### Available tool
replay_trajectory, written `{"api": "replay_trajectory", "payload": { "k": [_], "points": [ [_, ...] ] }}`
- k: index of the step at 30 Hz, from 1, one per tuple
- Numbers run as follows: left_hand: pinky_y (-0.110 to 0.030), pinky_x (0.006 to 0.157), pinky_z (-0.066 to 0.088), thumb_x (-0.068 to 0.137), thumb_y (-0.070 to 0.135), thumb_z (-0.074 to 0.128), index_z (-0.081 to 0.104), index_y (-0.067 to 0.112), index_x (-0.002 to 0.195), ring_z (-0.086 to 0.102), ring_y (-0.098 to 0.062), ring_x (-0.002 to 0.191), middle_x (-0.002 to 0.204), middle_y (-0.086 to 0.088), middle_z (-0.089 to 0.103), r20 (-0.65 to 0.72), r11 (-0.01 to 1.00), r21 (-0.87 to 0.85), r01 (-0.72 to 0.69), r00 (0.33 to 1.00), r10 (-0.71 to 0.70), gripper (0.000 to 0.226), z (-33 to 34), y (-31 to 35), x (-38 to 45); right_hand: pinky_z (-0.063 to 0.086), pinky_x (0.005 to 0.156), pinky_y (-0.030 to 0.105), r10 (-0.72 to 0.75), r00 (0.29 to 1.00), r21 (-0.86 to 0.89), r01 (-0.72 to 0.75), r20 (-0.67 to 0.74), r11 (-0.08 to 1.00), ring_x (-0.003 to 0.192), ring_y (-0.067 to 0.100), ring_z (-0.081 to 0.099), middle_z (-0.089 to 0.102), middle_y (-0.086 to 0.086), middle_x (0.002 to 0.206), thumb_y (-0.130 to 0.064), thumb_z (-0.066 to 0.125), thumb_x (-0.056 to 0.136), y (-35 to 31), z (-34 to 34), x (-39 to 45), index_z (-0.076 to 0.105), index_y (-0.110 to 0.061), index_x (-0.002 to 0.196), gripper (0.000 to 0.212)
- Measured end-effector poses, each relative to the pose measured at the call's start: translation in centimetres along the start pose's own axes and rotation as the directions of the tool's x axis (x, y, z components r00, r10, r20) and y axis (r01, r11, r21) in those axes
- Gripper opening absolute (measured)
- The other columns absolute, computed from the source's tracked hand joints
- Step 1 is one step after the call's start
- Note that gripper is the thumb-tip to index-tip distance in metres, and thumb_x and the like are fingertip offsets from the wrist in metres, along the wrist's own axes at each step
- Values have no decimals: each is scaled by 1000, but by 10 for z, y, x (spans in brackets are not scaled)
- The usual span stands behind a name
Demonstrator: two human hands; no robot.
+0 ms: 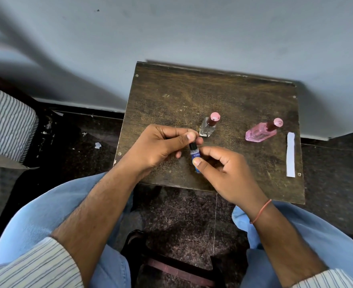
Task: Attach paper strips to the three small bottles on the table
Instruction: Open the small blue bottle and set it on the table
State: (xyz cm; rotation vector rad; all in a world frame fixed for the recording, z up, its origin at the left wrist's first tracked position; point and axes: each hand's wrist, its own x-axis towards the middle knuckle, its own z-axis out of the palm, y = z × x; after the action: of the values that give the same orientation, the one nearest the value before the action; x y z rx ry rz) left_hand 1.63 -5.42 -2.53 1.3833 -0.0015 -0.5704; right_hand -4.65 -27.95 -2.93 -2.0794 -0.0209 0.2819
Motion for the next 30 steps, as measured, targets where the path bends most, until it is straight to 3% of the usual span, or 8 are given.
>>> {"api": "replay_trajectory", "payload": {
  "k": [2,5,9,11,14,18,23,30],
  "points": [
    [-14,48,42,94,34,78,89,19,107,56,-4,55,116,-6,86,-75,998,-61,-9,997,4,23,-9,5,2,49,79,13,-64,998,-170,64,10,983,96,-4,69,77,-17,108,-37,76,97,0,2,-2,82,-23,120,28],
    [-14,44,38,95,37,78,90,23,106,59,-3,57,120,-4,86,-131,996,-79,-37,991,26,21,-21,10,5,47,75,9,-17,999,-132,20,28,991,94,-6,68,76,-21,105,-47,71,94,-1,4,-5,83,-24,119,36],
    [-13,51,42,97,36,78,89,28,110,61,0,66,123,3,85,-127,997,53,-56,990,62,19,-14,9,3,49,81,8,-17,1000,-63,15,-24,998,96,-14,68,71,-28,107,-35,83,95,2,4,-3,82,-17,122,32],
    [-8,66,52,96,28,80,87,22,115,73,5,80,116,7,86,-175,984,148,-97,977,123,22,-13,10,3,50,77,10,-19,999,-32,17,-33,999,89,-6,70,77,-21,103,-37,85,92,3,3,-3,82,-21,118,30],
    [-19,94,60,94,23,83,85,20,118,79,-8,106,110,5,85,-213,941,320,-113,959,187,24,-17,11,5,51,75,10,-27,998,-12,26,-61,1000,86,-3,73,79,-23,97,-43,84,87,-1,0,-3,80,-36,109,24],
    [-4,76,48,94,29,87,86,28,115,69,14,81,96,18,81,-155,793,601,-96,960,233,21,-19,8,1,60,77,29,-35,997,-32,33,-62,999,87,4,76,81,-17,98,-38,87,88,2,-9,-1,81,-36,113,25],
    [-1,72,44,92,38,88,86,41,113,66,18,83,92,25,78,-122,684,729,-36,976,182,21,-21,4,1,62,81,40,-30,997,-56,26,-74,998,89,12,78,83,-16,100,-34,87,89,3,-18,-2,80,-38,114,27],
    [-33,85,62,94,42,86,86,42,117,73,-4,93,94,18,77,-123,584,811,26,984,128,23,-21,3,1,60,91,32,-22,999,-73,20,-35,997,97,2,77,83,-18,105,-19,89,91,5,-22,-2,82,-31,116,29]
  ]
}}
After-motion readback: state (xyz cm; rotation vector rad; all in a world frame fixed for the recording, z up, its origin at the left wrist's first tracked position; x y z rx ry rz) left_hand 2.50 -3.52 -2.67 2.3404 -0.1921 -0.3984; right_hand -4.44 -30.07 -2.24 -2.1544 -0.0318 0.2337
